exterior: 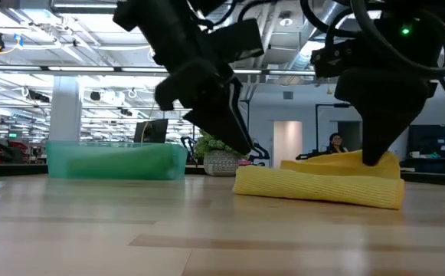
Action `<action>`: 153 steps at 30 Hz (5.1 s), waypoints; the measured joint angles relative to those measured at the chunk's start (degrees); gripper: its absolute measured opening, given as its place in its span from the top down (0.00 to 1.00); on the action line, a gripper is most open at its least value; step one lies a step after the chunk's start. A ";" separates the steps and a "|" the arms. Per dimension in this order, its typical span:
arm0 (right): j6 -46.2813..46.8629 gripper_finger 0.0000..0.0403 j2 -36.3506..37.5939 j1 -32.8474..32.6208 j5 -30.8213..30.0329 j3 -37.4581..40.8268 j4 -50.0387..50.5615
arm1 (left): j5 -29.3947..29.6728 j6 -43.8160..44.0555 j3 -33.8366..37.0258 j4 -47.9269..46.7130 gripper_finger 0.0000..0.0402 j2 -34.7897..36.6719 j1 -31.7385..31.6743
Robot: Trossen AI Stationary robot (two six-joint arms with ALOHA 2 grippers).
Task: Roll microfiber towels into tight, uniform cylinder then place into a basket
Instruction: Fold the yellow towel
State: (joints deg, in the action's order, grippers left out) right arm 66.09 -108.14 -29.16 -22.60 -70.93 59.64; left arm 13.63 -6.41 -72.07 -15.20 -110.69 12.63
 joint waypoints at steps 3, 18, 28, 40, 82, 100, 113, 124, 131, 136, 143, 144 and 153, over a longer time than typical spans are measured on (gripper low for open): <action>-1.46 0.83 0.00 0.02 -2.34 -0.65 -0.02 | 0.00 -0.39 -0.02 0.04 0.62 0.00 1.87; -4.62 0.86 0.00 1.81 -10.16 -1.45 0.29 | -0.71 2.44 -0.04 1.18 0.62 0.04 3.56; -3.51 0.98 0.07 -1.37 -16.91 -1.58 -0.09 | -1.22 6.09 -0.07 -3.91 0.62 0.00 4.31; -2.43 0.98 0.31 -2.37 -21.19 -1.58 1.57 | -0.90 7.52 -0.07 -5.01 0.62 0.00 5.76; -8.16 0.81 0.04 4.93 -8.75 -1.56 -2.01 | -2.49 5.70 13.16 26.13 0.71 -0.21 2.27; -11.39 0.59 4.31 3.85 -12.67 -6.94 11.46 | -2.37 9.16 12.48 27.19 0.71 -6.69 2.74; -3.37 0.70 4.74 -2.86 -13.51 2.46 9.25 | 5.66 6.67 12.83 22.24 0.71 -3.45 7.18; -12.22 0.73 5.57 -12.30 -16.49 9.78 -10.71 | 4.92 10.58 12.76 22.18 0.71 -2.96 8.39; -27.12 0.73 5.57 -13.63 -16.50 13.67 -30.44 | 0.50 15.11 12.68 22.14 0.71 -2.91 8.54; -37.04 0.73 5.57 -9.64 -15.93 13.69 -41.69 | 0.48 15.19 12.63 22.14 0.71 -2.89 8.52; -40.44 0.73 3.91 -3.52 -9.12 15.06 -47.48 | 0.48 14.91 12.61 21.39 0.71 -2.82 8.54; -41.30 0.73 3.56 -2.97 -7.75 15.03 -48.57 | 0.48 14.91 12.61 21.13 0.71 -2.82 8.52; -48.55 0.73 0.50 -1.17 -4.09 14.97 -57.65 | 0.57 14.71 12.55 20.41 0.71 -2.73 8.52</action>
State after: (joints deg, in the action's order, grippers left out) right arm 17.54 -107.64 -30.33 -26.70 -55.96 1.99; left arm 14.20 8.29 -59.53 5.21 -113.43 21.15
